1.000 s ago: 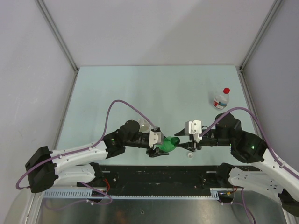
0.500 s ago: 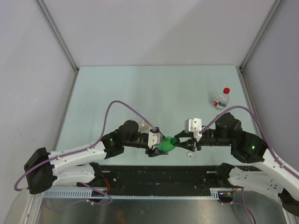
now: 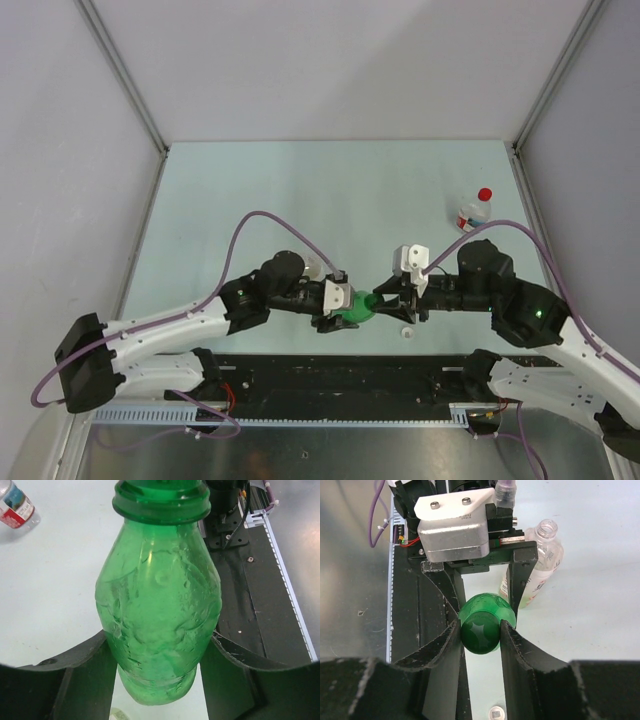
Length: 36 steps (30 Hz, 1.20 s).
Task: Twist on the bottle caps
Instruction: Screw the bottle cap onto the plastic bottle.
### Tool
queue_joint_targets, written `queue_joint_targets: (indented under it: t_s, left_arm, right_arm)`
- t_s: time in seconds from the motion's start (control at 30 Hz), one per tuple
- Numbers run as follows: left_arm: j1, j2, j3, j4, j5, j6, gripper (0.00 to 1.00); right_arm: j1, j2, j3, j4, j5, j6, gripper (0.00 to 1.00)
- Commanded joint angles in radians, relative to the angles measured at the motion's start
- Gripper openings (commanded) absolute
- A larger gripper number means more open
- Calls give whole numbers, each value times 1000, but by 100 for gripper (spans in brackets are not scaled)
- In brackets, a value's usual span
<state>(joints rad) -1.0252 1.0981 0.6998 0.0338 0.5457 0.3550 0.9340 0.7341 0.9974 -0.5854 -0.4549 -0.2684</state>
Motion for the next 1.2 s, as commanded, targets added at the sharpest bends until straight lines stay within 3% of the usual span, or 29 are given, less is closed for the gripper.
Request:
queue_joint_targets:
  t_s: [0.0,0.4,0.73,0.83,0.97,1.17]
  left_arm:
    - [5,-8,89,80,14,-53,0]
    - [5,-74,105,82,-53,-31,0]
    - [4,-23,160,101,-179,4,0]
    - [2,-4,168,111,-219,8,0]
    - [-1,28,179,118,-285,12,0]
    - [-4,64,199,117,-286,-31,0]
  right_arm:
    - [19,45,6,-62,-29,21,21]
    - [20,104,5,-95,77,183,18]
    - [32,159,-32,40,247,665,9]
    - [49,174,-37,45,320,823,1]
    - [68,178,-37,2,452,970,0]
    - [122,170,-38,-47,600,957,0]
